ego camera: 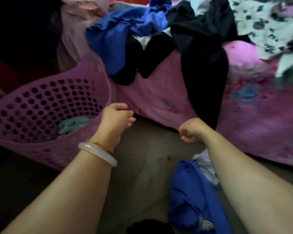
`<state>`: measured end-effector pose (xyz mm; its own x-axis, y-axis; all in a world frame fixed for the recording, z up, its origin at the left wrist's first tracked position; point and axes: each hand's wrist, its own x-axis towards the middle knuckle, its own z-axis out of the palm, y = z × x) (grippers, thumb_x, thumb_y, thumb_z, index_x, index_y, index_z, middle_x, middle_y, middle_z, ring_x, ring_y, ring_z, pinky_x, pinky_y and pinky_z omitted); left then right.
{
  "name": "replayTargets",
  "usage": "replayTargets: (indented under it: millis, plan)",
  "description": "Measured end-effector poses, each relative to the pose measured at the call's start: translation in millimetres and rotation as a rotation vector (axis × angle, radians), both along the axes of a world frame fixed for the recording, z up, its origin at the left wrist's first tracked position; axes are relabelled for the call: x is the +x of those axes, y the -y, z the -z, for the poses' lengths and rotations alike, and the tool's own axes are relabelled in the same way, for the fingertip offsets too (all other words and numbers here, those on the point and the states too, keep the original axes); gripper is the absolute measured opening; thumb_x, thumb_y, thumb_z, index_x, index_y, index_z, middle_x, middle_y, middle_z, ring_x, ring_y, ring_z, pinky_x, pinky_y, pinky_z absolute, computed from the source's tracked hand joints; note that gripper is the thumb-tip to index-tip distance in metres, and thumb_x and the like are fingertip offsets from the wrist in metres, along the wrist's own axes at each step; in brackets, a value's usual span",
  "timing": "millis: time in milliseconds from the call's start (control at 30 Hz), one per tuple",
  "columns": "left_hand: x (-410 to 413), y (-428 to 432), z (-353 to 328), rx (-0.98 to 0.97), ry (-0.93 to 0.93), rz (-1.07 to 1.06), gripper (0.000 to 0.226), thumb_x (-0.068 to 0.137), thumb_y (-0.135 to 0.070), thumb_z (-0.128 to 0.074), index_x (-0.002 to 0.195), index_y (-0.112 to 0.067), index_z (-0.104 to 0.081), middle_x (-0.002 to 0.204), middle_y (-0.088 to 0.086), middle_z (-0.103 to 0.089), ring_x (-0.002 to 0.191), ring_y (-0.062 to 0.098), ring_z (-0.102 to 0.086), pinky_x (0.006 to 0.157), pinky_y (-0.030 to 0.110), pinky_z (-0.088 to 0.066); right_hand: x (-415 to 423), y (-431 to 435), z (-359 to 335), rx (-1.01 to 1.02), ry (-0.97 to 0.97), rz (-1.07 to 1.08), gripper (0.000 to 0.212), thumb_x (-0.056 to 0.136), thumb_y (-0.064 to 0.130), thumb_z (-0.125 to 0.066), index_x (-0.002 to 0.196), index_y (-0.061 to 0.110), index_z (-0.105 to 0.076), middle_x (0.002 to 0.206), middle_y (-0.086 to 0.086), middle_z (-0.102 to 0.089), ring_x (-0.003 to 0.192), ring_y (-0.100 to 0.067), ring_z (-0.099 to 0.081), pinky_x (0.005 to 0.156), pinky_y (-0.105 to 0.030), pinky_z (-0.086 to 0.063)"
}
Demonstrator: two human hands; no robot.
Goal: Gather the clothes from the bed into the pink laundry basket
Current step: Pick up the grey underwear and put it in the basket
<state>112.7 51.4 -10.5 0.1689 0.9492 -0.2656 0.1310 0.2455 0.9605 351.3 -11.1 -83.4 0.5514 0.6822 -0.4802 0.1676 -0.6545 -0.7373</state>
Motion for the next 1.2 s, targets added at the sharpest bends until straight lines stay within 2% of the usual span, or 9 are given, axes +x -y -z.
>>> replayTargets:
  millis: [133,233,300,467,633,767,867,1033,1200]
  plan:
    - [43.2,38.1,33.6,-0.09,-0.068,0.154,0.036,0.089,-0.001,-0.059,0.124,-0.008,-0.051,0.087,0.006,-0.061,0.072,0.016,-0.063,0.062,0.024,-0.05,30.2,65.4,58.0,-0.49,0.118,-0.272,0.044,0.08,0.019,-0.077,0.118,0.006,-0.06,0.092,-0.009,-0.063,0.069,-0.019,-0.059,0.053,-0.027,-0.052]
    - [64.1,52.7,52.8,-0.113,-0.154,0.224,0.039,0.087,-0.006,-0.063,0.124,-0.01,-0.053,0.088,0.006,-0.064,0.07,0.014,-0.064,0.065,0.028,-0.053,22.9,91.1,91.9,-0.628,0.133,-0.417,0.09,0.077,0.031,-0.08,0.149,0.019,-0.027,0.146,-0.008,-0.041,0.107,-0.025,-0.055,0.074,-0.033,-0.053]
    - [70.1,57.8,58.5,-0.121,-0.208,0.254,0.04,0.086,-0.009,-0.064,0.124,-0.012,-0.054,0.089,0.006,-0.066,0.075,0.015,-0.067,0.077,0.035,-0.056,13.7,96.4,115.0,-0.672,0.255,-0.472,0.092,0.077,0.029,-0.079,0.15,0.016,-0.024,0.151,-0.008,-0.036,0.126,-0.03,-0.048,0.093,-0.037,-0.048]
    - [67.1,62.9,66.2,-0.093,-0.283,0.273,0.042,0.086,-0.01,-0.064,0.126,-0.011,-0.053,0.091,0.004,-0.066,0.085,0.019,-0.067,0.084,0.038,-0.055,-1.6,81.4,116.8,-0.586,0.251,-0.505,0.014,0.081,0.016,-0.065,0.093,0.012,-0.059,0.086,-0.006,-0.06,0.091,-0.024,-0.061,0.075,-0.031,-0.047]
    - [48.5,63.6,74.5,-0.187,-0.257,0.251,0.046,0.084,-0.036,-0.068,0.122,-0.015,-0.053,0.113,0.012,-0.064,0.101,0.027,-0.065,0.09,0.046,-0.054,-10.5,46.7,49.7,-0.155,-0.051,-0.427,0.021,0.034,0.016,-0.059,0.054,0.013,-0.055,0.068,-0.014,-0.053,0.065,-0.025,-0.048,0.06,-0.034,-0.037]
    - [28.6,58.4,54.1,-0.453,0.025,0.232,0.056,0.082,-0.068,-0.052,0.101,-0.019,-0.07,0.101,0.015,-0.073,0.09,0.03,-0.069,0.071,0.042,-0.059,-46.0,35.7,-20.7,0.116,-0.382,-0.552,0.035,0.045,0.0,-0.057,0.077,0.006,-0.068,0.077,-0.018,-0.063,0.07,-0.03,-0.06,0.064,-0.033,-0.05]
    - [7.2,47.1,33.4,-0.492,0.203,0.183,0.049,0.09,-0.052,-0.052,0.074,-0.013,-0.077,0.075,0.013,-0.073,0.067,0.024,-0.071,0.063,0.033,-0.056,-74.2,32.5,-61.2,0.206,-0.484,-0.759,0.018,0.07,-0.005,-0.068,0.084,0.005,-0.071,0.087,-0.012,-0.072,0.078,-0.023,-0.069,0.07,-0.028,-0.056]
    - [-43.6,32.9,13.6,-0.365,0.164,0.12,0.032,0.081,0.013,-0.033,0.085,-0.002,-0.061,0.062,0.013,-0.065,0.058,0.026,-0.062,0.061,0.031,-0.05,-107.3,12.0,-86.3,0.429,-0.662,-0.595,0.013,0.079,0.019,-0.068,0.075,0.007,-0.069,0.075,0.001,-0.072,0.074,-0.008,-0.069,0.071,-0.02,-0.052]
    - [-87.7,24.2,17.7,-0.187,-0.148,0.206,0.061,0.061,0.019,-0.038,0.105,-0.008,-0.071,0.096,0.019,-0.07,0.098,0.039,-0.064,0.088,0.043,-0.053,-116.7,-11.5,-104.3,0.589,-0.777,-0.363,0.03,0.077,-0.008,-0.059,0.063,0.014,-0.045,0.056,-0.003,-0.05,0.056,-0.015,-0.053,0.066,-0.033,-0.05]
